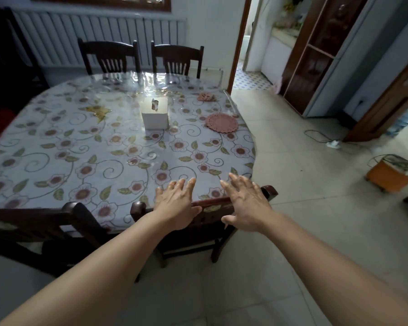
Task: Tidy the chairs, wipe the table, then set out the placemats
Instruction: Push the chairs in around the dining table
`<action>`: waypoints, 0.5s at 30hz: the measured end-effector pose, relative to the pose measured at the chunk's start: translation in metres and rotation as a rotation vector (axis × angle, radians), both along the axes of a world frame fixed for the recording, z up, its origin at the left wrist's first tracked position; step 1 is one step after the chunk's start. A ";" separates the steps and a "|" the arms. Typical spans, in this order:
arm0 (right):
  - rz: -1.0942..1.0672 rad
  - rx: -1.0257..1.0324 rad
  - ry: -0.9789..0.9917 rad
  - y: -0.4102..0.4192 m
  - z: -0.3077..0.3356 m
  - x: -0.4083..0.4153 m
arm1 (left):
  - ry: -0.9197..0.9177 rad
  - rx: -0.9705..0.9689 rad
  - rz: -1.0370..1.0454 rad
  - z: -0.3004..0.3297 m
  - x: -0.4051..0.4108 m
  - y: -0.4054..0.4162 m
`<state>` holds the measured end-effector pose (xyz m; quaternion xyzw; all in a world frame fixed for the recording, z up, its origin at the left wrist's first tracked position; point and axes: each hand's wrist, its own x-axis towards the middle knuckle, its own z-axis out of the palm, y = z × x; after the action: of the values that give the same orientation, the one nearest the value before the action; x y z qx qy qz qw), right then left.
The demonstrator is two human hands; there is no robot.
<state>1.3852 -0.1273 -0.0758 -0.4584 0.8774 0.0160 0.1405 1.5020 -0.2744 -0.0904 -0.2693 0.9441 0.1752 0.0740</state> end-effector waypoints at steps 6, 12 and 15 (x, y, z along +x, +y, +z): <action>-0.054 -0.070 0.021 0.022 0.018 -0.053 | 0.055 -0.030 -0.047 0.017 -0.055 0.020; -0.019 -0.138 0.049 0.050 0.023 -0.143 | 0.120 -0.063 -0.035 0.032 -0.150 0.053; 0.005 -0.131 0.035 0.065 0.025 -0.192 | 0.112 -0.052 0.003 0.033 -0.200 0.071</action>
<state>1.1935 -0.0623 -0.0508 -0.4684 0.8778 -0.0330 0.0946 1.3019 -0.2033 -0.0578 -0.2624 0.9506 0.1653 0.0139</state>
